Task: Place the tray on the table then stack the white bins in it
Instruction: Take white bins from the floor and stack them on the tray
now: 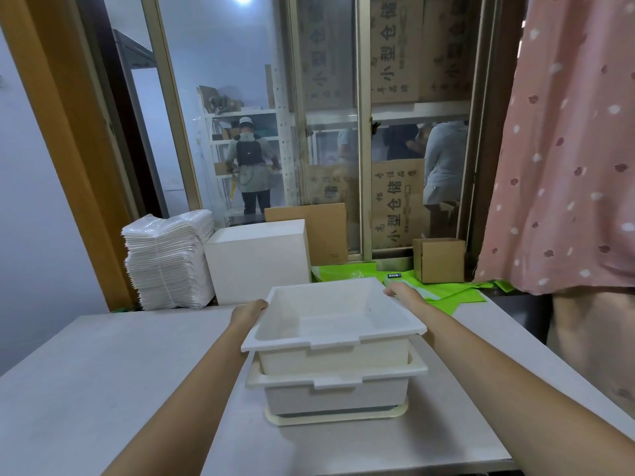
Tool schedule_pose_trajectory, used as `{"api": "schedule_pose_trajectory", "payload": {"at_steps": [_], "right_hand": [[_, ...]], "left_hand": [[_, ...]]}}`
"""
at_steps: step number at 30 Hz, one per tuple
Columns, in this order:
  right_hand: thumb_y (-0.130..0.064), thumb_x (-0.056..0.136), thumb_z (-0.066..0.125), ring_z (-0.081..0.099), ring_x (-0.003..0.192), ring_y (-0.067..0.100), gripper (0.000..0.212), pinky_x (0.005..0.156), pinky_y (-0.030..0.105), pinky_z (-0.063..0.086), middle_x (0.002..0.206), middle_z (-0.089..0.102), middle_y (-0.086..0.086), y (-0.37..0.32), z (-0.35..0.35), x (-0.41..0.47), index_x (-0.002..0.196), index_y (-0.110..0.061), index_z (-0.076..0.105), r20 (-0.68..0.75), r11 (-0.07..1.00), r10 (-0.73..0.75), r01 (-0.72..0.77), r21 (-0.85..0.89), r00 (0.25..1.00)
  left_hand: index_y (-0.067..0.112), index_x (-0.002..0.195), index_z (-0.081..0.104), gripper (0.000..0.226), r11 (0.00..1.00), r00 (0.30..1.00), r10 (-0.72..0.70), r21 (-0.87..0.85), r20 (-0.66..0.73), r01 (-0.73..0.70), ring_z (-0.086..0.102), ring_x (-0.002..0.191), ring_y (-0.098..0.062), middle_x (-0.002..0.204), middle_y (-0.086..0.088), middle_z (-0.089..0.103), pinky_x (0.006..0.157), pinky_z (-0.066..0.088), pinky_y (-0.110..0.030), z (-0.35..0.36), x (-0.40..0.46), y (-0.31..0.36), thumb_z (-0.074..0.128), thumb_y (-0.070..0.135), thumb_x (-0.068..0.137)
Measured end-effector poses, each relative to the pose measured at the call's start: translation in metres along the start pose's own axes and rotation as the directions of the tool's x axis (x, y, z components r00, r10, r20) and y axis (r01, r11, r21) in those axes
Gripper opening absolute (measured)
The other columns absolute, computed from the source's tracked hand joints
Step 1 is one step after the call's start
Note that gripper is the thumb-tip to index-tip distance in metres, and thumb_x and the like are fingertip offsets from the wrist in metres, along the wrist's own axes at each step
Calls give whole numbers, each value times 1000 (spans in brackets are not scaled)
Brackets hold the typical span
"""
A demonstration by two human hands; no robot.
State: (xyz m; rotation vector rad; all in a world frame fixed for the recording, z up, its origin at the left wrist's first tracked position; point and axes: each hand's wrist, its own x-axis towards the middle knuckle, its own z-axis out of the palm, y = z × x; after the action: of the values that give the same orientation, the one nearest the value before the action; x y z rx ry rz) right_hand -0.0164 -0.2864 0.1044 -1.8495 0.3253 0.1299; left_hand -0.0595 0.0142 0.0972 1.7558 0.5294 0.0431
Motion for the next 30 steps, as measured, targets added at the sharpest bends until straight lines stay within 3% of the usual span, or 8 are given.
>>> {"api": "schedule_pose_trajectory", "payload": {"at_steps": [4,10,17,21,23,24,25,30], "right_hand": [[-13,92,50,41,60,10,6,51,22,29,91,51,6,8,2,4,88,-8,50,13,1000,12,-12,15,1000],[-14,91,52,38,59,12,5,52,24,28,85,49,5,18,3,6,90,-11,48,18,997,13,-14,70,1000],[-12,89,54,45,64,16,10,58,28,32,87,52,8,27,7,10,95,-5,57,4,992,21,-21,125,1000],[-9,91,51,56,115,32,35,60,30,26,123,59,24,34,10,16,117,14,56,-19,995,-15,17,97,1000],[-7,91,50,27,133,29,20,56,28,23,98,57,16,35,10,16,95,9,62,-6,994,-17,17,106,1000],[-6,91,50,20,108,7,14,55,27,23,90,48,9,35,11,15,80,-3,58,0,994,-9,9,111,1000],[-6,91,51,44,85,20,18,55,26,23,89,44,5,36,11,14,74,-14,51,5,994,-3,3,114,1000],[-7,91,53,38,93,15,29,72,26,27,90,44,3,37,13,15,66,-20,45,-6,991,-24,25,130,1000]], "left_hand": [[5,87,56,16,998,998,-46,-49,38,48,54,62,-24,75,-10,56,54,41,-28,1,-1,-6,55,20,90],[4,109,58,28,998,996,-46,-27,70,48,56,64,-25,82,-11,58,54,41,-28,1,2,-10,51,25,92],[5,100,57,25,996,995,-73,-42,72,77,55,62,-27,79,-12,57,56,41,-28,0,1,-20,53,28,89],[4,102,58,27,997,996,-72,-13,57,73,54,63,-24,80,-11,58,55,39,-28,3,-1,-24,51,28,93],[2,111,60,33,999,998,-50,6,48,50,57,72,-27,91,-14,60,60,41,-29,4,1,-25,50,28,94],[1,115,60,36,999,998,-42,16,43,42,58,79,-28,96,-15,60,64,42,-30,5,3,-26,49,28,94],[1,117,60,38,999,999,-36,27,38,35,58,85,-29,99,-15,60,69,42,-30,5,4,-27,49,28,95],[0,120,60,39,997,1000,-14,70,24,12,59,94,-30,108,-16,62,82,43,-33,7,9,-30,47,28,96]]}}
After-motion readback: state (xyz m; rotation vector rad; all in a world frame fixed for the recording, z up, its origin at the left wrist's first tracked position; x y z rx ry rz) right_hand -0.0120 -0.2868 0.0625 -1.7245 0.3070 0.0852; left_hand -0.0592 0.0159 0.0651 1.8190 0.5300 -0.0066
